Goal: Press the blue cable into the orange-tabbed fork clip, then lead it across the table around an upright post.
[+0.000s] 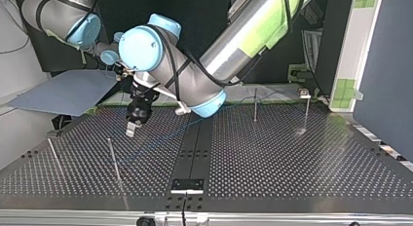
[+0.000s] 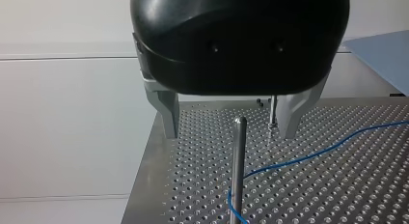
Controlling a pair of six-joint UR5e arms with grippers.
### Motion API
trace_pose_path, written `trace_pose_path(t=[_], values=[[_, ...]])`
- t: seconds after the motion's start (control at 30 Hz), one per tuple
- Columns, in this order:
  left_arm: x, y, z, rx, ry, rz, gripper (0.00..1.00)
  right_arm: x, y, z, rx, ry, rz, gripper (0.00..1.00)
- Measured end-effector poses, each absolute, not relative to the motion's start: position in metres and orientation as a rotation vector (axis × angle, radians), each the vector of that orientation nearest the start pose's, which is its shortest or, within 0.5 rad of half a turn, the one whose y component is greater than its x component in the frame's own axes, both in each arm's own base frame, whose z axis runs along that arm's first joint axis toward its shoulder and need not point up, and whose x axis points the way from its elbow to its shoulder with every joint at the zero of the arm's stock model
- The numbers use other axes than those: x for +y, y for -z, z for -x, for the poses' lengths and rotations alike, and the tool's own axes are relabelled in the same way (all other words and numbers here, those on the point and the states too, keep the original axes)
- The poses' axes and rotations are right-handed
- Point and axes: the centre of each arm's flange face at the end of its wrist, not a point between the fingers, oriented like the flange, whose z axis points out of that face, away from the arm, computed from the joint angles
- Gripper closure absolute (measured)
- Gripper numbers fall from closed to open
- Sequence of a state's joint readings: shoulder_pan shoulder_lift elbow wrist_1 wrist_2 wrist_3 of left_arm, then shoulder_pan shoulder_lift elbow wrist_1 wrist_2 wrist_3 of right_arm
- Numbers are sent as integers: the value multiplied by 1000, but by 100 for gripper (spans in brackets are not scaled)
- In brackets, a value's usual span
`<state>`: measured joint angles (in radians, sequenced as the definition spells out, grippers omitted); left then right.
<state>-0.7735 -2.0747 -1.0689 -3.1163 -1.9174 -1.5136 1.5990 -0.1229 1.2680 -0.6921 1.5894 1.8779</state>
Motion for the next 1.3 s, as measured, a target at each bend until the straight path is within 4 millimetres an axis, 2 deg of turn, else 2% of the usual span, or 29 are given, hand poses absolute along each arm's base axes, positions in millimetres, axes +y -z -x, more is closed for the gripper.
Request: trace_pose_path(t=[1.3], values=[[-551, -436, -430, 1544, 367, -269, 0, -625, 276, -151, -1793, -1132, -1344, 100]])
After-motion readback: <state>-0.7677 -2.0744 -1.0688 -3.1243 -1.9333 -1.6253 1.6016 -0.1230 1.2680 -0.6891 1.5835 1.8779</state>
